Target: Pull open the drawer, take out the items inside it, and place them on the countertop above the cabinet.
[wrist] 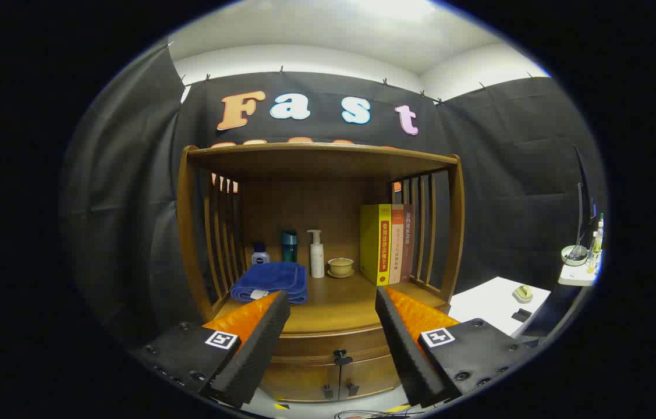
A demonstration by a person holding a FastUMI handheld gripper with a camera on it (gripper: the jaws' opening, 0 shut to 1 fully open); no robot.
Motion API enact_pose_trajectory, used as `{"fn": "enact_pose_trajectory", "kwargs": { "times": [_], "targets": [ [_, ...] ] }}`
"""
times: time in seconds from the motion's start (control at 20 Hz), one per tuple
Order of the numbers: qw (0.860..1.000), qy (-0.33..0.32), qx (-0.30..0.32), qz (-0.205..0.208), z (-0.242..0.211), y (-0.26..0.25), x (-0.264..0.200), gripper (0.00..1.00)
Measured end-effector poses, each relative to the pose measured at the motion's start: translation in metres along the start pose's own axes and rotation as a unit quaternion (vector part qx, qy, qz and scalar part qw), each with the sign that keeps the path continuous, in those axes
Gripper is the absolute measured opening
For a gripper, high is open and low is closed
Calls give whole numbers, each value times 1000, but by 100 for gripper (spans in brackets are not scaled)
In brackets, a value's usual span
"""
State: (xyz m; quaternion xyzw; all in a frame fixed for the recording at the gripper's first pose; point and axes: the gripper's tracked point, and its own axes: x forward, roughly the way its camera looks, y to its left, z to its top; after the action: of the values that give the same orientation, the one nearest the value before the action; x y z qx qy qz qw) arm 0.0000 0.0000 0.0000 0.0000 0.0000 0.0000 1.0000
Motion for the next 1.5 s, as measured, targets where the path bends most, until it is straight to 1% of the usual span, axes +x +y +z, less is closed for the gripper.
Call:
{"fn": "enact_pose_trajectory", "kwargs": {
  "times": [0.35,0.6,0.9,1.1,1.3,1.5],
  "targets": [
    [1000,-3,-4,-1,4,-1,0,98],
    [1000,-7,-19,-2,9,-1,0,98],
    [1000,-11,-17,2,7,-3,2,98],
    [1000,-9,-11,0,-7,-8,9,98],
    [1000,-7,-8,-5,-35,-20,18,98],
    [1000,-9,-8,5,-67,-21,33,98]
  ]
}}
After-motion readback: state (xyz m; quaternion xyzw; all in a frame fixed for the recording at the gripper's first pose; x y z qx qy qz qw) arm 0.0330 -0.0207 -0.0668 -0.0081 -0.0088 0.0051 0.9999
